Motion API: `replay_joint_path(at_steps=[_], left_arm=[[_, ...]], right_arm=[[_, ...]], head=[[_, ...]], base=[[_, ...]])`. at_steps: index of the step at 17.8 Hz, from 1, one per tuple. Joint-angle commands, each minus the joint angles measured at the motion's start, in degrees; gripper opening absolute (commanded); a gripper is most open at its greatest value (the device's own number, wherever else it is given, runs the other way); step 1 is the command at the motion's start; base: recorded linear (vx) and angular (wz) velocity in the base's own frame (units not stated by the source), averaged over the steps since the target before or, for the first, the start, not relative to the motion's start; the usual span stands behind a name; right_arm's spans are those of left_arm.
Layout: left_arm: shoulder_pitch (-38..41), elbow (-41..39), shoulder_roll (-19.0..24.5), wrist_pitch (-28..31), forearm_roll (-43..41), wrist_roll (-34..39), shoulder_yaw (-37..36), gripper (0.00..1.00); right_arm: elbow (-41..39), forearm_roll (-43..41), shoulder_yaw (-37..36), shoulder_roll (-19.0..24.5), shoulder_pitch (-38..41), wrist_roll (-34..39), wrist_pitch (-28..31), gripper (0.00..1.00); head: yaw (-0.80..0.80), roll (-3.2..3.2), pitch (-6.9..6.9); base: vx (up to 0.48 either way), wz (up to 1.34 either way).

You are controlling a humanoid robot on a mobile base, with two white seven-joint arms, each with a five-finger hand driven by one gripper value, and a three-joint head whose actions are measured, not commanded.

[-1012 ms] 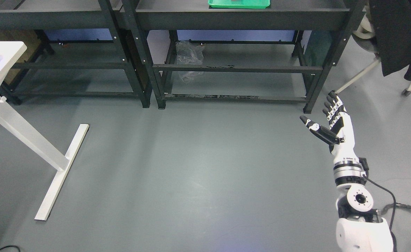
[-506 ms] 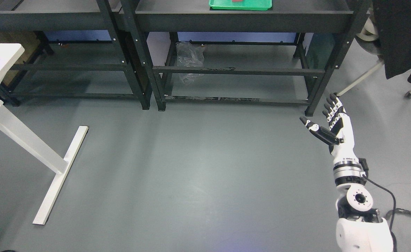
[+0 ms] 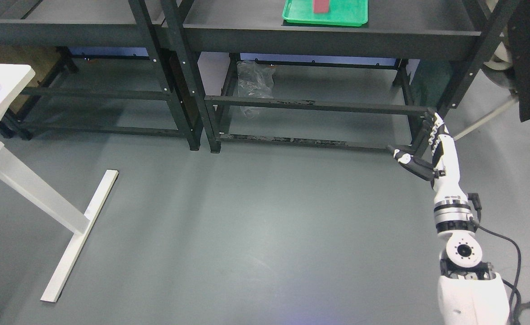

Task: Pick pink block from left shelf to tray
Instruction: 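Drive toward the shelf holding the green tray, right hand raised, then reach the right hand over the green tray beside the pink cube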

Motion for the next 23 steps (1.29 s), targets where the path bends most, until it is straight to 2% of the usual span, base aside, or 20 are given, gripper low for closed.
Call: replay_joint_path(at_steps=[1, 3, 4, 7, 11, 13, 14, 17, 19, 21, 22, 23], left_arm=[[-1.67, -1.00, 1.00, -0.02, 0.00, 0.02, 0.00, 1.00], [-1.67, -1.00, 1.00, -0.02, 0.00, 0.02, 0.00, 1.00], [-1.67, -1.00, 1.00, -0.02, 0.00, 0.02, 0.00, 1.00], [-1.67, -1.00, 1.00, -0.02, 0.00, 0.02, 0.00, 1.00], [-1.67, -1.00, 1.00, -0.02, 0.00, 0.02, 0.00, 1.00], [-1.67, -1.00, 1.00, -0.02, 0.00, 0.02, 0.00, 1.00], [-1.67, -1.00, 1.00, -0.02, 0.00, 0.02, 0.00, 1.00], [-1.67, -1.00, 1.00, -0.02, 0.00, 0.02, 0.00, 1.00], [-1.67, -1.00, 1.00, -0.02, 0.00, 0.02, 0.00, 1.00], [-1.67, -1.00, 1.00, -0.02, 0.00, 0.02, 0.00, 1.00], [-1.67, -1.00, 1.00, -0.02, 0.00, 0.02, 0.00, 1.00], [-1.67, -1.00, 1.00, -0.02, 0.00, 0.02, 0.00, 1.00]], right_arm=[[-2.23, 40.06, -0.82, -1.01, -0.30, -2.61, -2.97, 1.00], [-2.67, 39.26, -1.00, -1.01, -0.39, -2.61, -7.55, 0.99], [-2.58, 40.39, -0.91, -1.01, -0.56, -2.52, -8.00, 0.99], [-2.76, 53.46, -0.82, -1.01, -0.48, -2.78, -7.92, 0.99], [-2.85, 57.27, -0.21, -1.01, -1.00, -7.33, -8.00, 0.99], [-2.85, 58.50, 2.50, -1.01, -0.48, -10.68, -8.00, 0.99], [-2.76, 61.55, 4.52, -1.01, -0.39, -12.35, -8.00, 0.99], [-2.76, 77.53, 9.62, -1.01, -1.09, -14.03, -7.92, 0.99], [-2.76, 78.02, 9.72, -1.01, -1.01, -13.95, -7.74, 0.99], [-2.67, 74.26, 9.81, -1.01, -1.01, -12.98, -7.30, 0.99], [-2.50, 71.89, 9.72, -1.01, -1.01, -12.54, -6.43, 0.99], [-2.41, 69.60, 9.72, -1.01, -1.01, -12.45, -2.94, 0.99]], head=[[0.00, 0.00, 0.00], [0.00, 0.00, 0.00], [0.00, 0.00, 0.00], [0.00, 0.00, 0.00], [0.00, 0.00, 0.00], [0.00, 0.00, 0.00], [0.00, 0.00, -0.01], [0.00, 0.00, -0.01], [0.00, 0.00, -0.01], [0.00, 0.00, -0.01], [0.00, 0.00, -0.01], [0.00, 0.00, -0.01]], base=[[0.166, -0.02], [0.179, -0.13], [0.192, -0.23], [0.205, -0.33], [0.216, -0.17], [0.259, -0.02], [0.289, 0.02], [0.264, 0.07], [0.329, 0.13], [0.289, 0.11], [0.303, 0.10], [0.267, 0.09]])
